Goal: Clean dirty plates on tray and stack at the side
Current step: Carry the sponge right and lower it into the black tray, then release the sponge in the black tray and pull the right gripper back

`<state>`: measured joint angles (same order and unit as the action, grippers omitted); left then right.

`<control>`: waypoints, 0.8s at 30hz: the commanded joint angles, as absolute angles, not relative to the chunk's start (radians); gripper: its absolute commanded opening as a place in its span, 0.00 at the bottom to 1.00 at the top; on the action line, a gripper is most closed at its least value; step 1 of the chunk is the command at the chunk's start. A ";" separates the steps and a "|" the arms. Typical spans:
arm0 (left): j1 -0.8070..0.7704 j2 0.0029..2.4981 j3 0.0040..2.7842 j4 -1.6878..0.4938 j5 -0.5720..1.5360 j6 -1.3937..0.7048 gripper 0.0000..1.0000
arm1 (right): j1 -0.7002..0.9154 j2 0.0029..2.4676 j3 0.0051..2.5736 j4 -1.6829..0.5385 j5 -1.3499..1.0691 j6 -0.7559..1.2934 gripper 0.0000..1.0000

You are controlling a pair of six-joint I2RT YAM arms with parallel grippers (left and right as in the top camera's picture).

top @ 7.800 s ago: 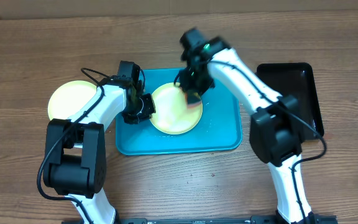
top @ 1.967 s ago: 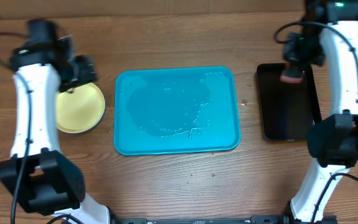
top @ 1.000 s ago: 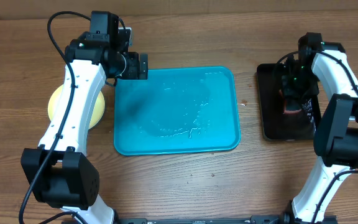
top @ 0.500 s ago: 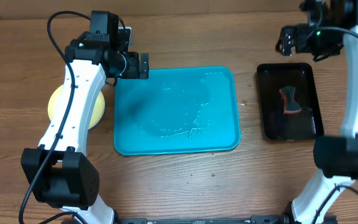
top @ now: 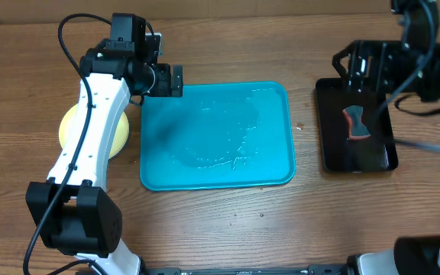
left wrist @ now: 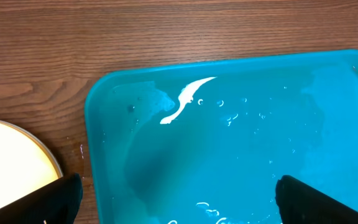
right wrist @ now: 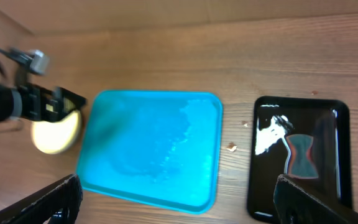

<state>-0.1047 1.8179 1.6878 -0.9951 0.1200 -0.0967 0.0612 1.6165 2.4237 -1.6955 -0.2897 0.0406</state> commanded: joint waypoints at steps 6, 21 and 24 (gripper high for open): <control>-0.107 1.830 1.702 -0.993 0.123 -0.085 1.00 | 0.066 1.506 2.441 -1.694 -0.316 0.187 1.00; -0.107 1.830 1.702 -0.993 0.123 -0.085 1.00 | 0.073 1.496 2.423 -1.685 -0.193 0.074 1.00; -0.107 1.830 1.702 -0.993 0.123 -0.085 1.00 | 0.112 1.457 2.371 -1.617 -0.162 0.074 1.00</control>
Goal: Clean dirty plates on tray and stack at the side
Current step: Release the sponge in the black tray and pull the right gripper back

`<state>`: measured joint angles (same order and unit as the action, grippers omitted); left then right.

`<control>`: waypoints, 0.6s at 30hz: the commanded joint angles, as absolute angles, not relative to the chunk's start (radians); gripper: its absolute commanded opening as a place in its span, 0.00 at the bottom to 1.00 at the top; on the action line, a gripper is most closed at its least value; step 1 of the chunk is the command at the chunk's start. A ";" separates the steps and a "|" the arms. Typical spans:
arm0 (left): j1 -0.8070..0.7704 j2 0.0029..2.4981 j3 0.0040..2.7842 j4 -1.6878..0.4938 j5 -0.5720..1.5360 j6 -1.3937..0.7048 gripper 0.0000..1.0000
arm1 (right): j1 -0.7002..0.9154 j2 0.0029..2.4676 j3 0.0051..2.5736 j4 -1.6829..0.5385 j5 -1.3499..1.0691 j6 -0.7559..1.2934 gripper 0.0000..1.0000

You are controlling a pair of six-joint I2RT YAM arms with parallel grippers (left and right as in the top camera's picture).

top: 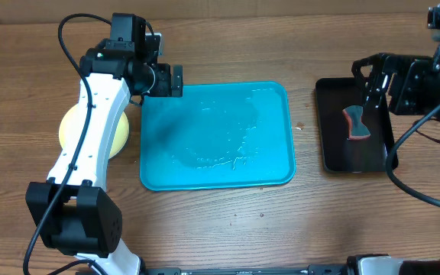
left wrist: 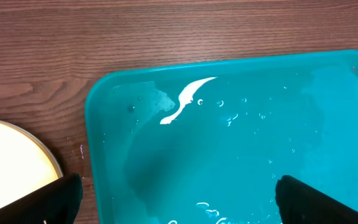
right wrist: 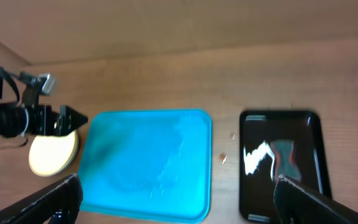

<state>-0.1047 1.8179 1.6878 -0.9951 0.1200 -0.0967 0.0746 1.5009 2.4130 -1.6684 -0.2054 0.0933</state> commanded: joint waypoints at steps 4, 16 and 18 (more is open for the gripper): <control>-0.107 1.830 1.702 -0.993 0.123 -0.085 1.00 | 0.129 1.371 2.231 -1.485 -0.157 0.074 1.00; -0.107 1.830 1.702 -0.993 0.123 -0.085 1.00 | 0.129 0.921 1.373 -0.773 -0.156 0.074 1.00; -0.107 1.830 1.702 -0.993 0.123 -0.085 1.00 | 0.129 0.827 1.203 -0.638 -0.146 0.074 1.00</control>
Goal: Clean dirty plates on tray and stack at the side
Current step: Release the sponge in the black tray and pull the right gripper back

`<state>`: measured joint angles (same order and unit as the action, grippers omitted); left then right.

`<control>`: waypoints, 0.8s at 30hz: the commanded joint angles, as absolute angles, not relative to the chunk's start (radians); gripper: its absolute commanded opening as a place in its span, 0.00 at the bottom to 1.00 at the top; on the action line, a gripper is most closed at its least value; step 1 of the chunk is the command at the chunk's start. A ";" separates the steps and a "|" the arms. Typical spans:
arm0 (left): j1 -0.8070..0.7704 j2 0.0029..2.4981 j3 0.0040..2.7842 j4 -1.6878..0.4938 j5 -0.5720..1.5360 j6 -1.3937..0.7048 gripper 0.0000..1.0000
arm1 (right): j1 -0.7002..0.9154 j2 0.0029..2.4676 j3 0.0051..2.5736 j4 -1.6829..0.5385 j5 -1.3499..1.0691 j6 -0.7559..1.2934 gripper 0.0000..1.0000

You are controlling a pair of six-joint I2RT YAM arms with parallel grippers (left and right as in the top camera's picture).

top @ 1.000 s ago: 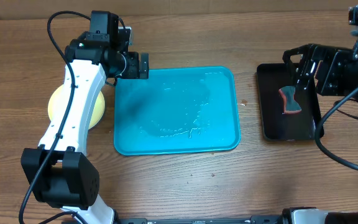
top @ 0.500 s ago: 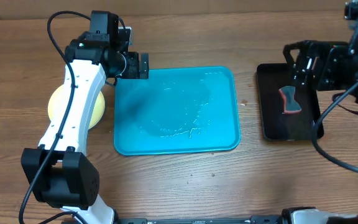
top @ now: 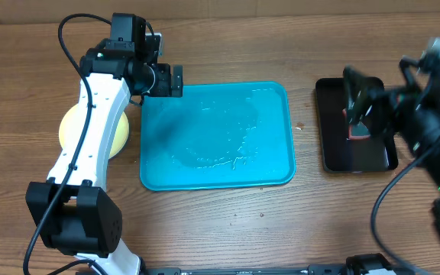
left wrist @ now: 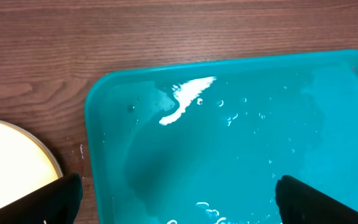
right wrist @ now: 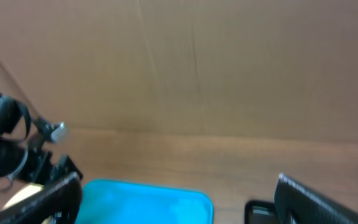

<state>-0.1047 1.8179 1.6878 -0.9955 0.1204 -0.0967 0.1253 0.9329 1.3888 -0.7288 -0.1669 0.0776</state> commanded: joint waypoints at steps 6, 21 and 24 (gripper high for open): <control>-0.107 1.830 1.702 -0.993 0.123 -0.085 1.00 | 0.129 0.567 0.752 -0.298 -0.078 0.074 1.00; -0.107 1.830 1.702 -0.993 0.123 -0.085 1.00 | 0.129 0.139 0.164 0.032 -0.025 0.074 1.00; -0.107 1.830 1.702 -0.993 0.123 -0.085 1.00 | 0.129 0.092 0.102 0.070 -0.020 0.074 1.00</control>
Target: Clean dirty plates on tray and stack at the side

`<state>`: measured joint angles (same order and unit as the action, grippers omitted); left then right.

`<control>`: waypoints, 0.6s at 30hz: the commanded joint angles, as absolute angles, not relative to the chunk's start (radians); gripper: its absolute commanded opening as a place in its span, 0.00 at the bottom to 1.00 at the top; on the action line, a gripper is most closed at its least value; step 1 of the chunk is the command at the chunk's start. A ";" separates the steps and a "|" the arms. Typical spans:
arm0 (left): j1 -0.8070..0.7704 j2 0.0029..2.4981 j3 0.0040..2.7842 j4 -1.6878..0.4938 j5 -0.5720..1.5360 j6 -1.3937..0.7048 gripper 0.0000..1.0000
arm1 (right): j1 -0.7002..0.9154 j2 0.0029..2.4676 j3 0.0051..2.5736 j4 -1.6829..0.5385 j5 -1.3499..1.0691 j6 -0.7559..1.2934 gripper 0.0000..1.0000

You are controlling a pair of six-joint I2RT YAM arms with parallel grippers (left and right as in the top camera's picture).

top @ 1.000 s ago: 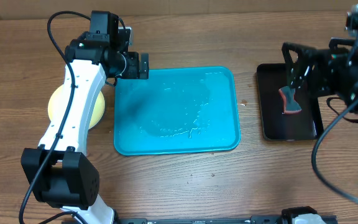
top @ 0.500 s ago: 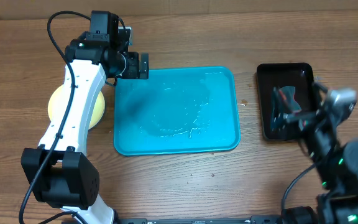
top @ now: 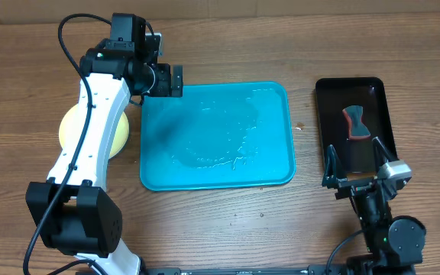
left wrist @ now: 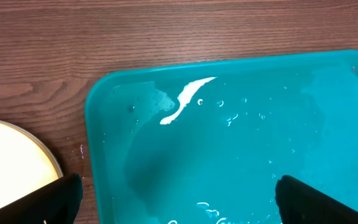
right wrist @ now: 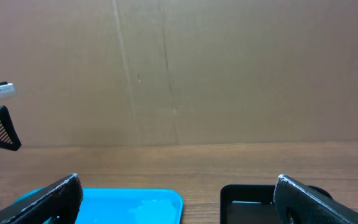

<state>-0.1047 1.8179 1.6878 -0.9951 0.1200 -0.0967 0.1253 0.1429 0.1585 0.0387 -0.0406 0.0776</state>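
A pale yellow plate (top: 69,126) lies on the table left of the blue tray (top: 220,149), partly under my left arm; the left wrist view shows its rim (left wrist: 14,165). The tray (left wrist: 229,143) holds only water streaks. My left gripper (top: 178,80) hangs open over the tray's back left corner, nothing between its fingers (left wrist: 55,199). My right gripper (top: 355,163) sits low at the front right, open and empty, facing the back wall, with a fingertip (right wrist: 319,199) showing at the frame's edge.
A black tray (top: 321,122) at the right holds a red and grey sponge (top: 355,123). In the right wrist view the blue tray (right wrist: 129,206) and black tray (right wrist: 247,200) lie ahead, before a cardboard back wall (right wrist: 179,74).
My right arm was raised and blurred over the black tray; now it is folded low at the table's front right, its camera level toward the back wall. The left arm has not moved.
My right gripper stood open above the black tray's back end, looking down on both trays. It then showed further right, then higher with its view tipping toward the wall, and now rests low at the front. The left gripper, plate and sponge stayed put throughout.
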 commanded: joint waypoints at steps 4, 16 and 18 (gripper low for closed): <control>-0.107 1.830 1.702 -0.993 0.123 -0.085 1.00 | 0.129 0.033 0.029 0.104 -0.008 0.075 1.00; -0.107 1.830 1.702 -0.993 0.123 -0.085 1.00 | 0.131 0.003 0.008 -0.080 -0.053 0.165 1.00; -0.107 1.830 1.702 -0.993 0.123 -0.085 1.00 | 0.131 0.003 0.008 -0.080 -0.053 0.165 1.00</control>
